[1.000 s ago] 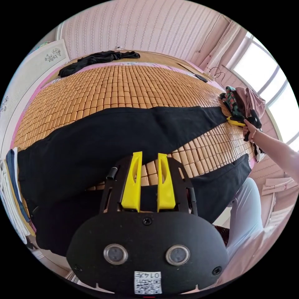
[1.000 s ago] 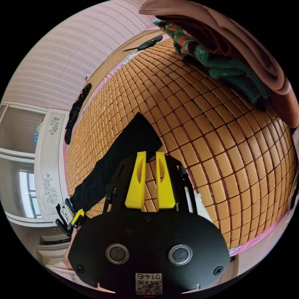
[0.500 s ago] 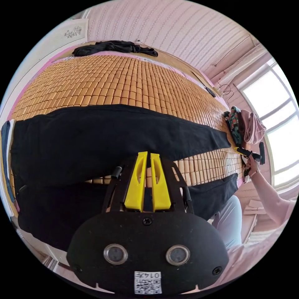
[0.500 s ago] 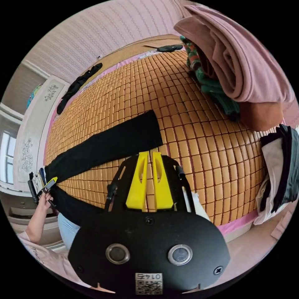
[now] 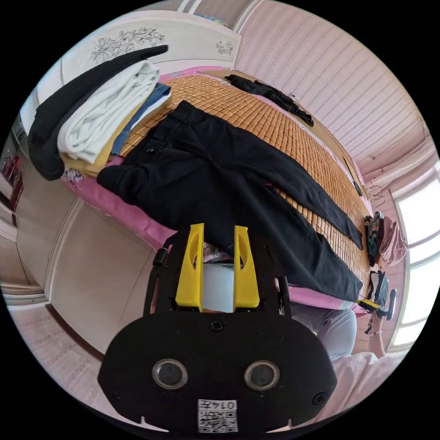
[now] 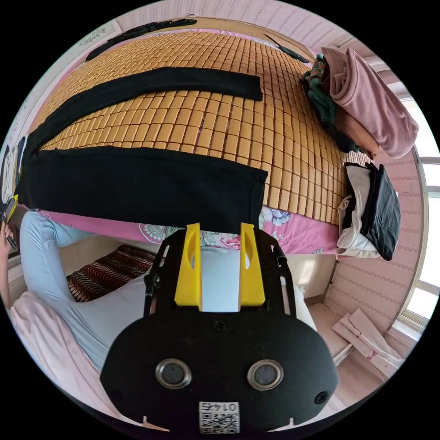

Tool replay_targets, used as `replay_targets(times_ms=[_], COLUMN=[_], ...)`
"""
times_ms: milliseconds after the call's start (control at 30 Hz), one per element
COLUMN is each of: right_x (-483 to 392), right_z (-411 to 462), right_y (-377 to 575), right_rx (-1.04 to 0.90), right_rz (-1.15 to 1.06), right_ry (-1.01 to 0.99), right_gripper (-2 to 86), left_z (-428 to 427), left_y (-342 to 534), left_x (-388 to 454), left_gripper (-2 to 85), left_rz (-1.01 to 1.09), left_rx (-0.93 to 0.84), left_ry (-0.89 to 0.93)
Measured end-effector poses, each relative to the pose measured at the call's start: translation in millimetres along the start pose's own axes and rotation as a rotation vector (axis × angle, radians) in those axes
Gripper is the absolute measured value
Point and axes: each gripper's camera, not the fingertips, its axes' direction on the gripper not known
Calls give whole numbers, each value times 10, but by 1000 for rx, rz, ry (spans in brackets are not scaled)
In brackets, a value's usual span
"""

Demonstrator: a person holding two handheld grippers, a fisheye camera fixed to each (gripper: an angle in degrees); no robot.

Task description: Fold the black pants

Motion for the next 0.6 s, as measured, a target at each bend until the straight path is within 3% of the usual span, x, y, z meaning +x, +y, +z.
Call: replay_targets(times_ms=[267,433,600], right_x=[125,528,863], right_z=[76,172,395], right_y=[184,330,448], right_rx=[20,91,74], right_rz=[69,277,476], right_ry=[-65,-313,-410], right_gripper=[120,119,115], left_z=[-159,-223,-332], left_y=[63,-17,-131], left_x=[-772,-986,-1113], left_gripper=[97,106,110], left_rz=[-245,-321,-347], left_rx=[-44,-44,-11], left_ry=[108,178,202])
